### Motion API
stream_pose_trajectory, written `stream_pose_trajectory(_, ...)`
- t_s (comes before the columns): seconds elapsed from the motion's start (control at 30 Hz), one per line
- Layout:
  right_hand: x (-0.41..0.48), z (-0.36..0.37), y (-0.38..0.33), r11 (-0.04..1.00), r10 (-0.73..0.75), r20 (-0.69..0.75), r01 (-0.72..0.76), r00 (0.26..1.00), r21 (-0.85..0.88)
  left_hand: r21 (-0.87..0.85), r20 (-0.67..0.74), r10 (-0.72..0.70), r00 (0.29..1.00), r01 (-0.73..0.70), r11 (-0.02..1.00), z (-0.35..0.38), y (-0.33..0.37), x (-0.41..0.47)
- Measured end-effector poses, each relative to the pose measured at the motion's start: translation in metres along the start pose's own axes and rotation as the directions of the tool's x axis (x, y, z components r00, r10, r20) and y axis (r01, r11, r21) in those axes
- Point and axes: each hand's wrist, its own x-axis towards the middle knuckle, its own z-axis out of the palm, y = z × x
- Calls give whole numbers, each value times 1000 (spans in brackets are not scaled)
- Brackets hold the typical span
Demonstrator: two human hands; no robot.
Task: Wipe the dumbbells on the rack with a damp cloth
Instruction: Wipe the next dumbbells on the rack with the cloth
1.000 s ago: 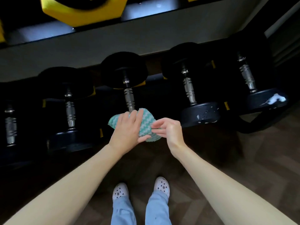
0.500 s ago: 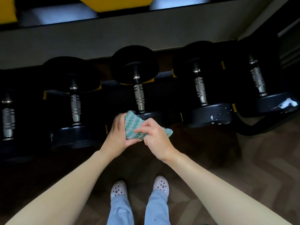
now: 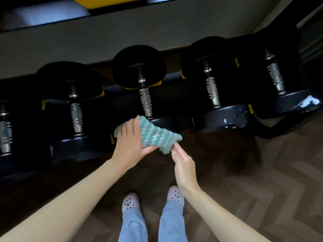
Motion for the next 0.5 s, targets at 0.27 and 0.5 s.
stream_pose_trajectory(0.27,19,-20,-26,924,144,137,-183,980,336,336,188,-131,973,62,940,-13,89,50)
stream_pose_trajectory(0.5,40,-40,-34,886,175,-58,-132,983,445,128,322,-109,941,71,989,-24,89,69)
